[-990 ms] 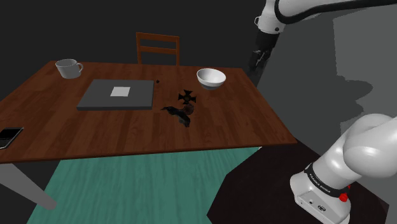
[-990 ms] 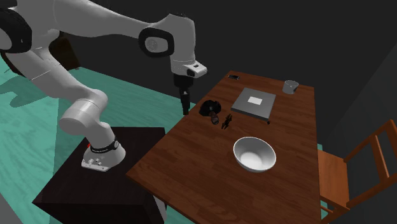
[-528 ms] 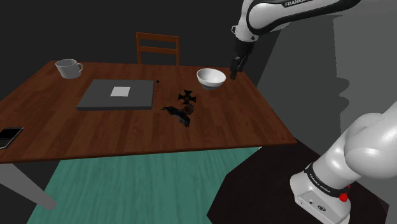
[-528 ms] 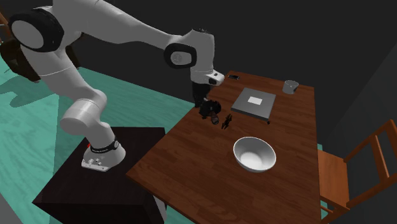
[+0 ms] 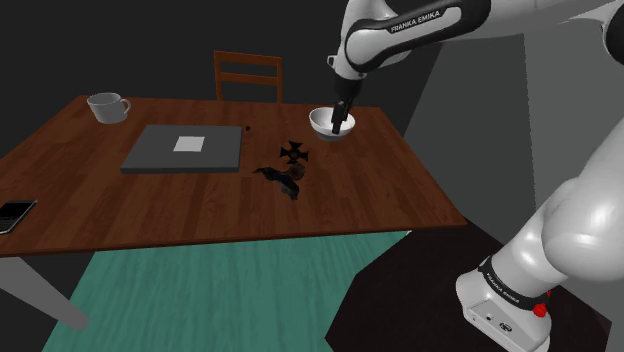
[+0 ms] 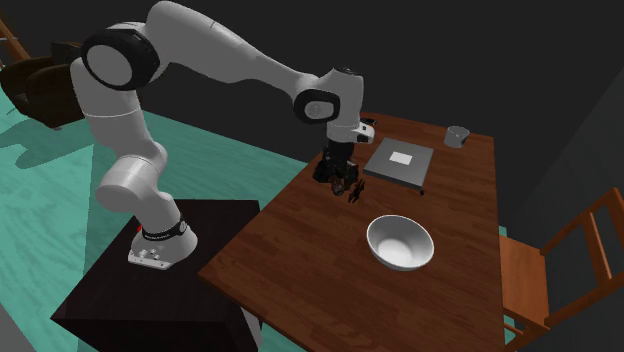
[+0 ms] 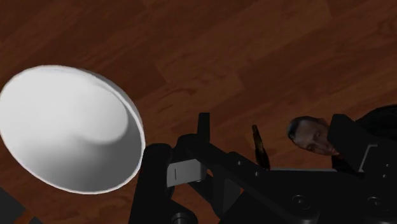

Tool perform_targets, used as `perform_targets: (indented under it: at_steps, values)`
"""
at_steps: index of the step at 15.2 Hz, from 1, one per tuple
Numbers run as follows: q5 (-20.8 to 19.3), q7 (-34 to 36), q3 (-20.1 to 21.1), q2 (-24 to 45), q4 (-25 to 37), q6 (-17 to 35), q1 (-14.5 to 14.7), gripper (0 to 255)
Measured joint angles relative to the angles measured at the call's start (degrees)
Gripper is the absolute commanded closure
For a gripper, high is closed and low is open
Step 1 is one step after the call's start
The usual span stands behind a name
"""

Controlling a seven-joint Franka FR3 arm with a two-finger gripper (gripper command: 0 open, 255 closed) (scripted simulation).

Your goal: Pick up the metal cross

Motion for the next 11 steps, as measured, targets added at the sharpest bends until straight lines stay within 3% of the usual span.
perform_targets:
  at_steps: [11]
  values:
    - [0.2, -7.7, 4.0, 20.5, 18.8, 2.0, 2.8, 0]
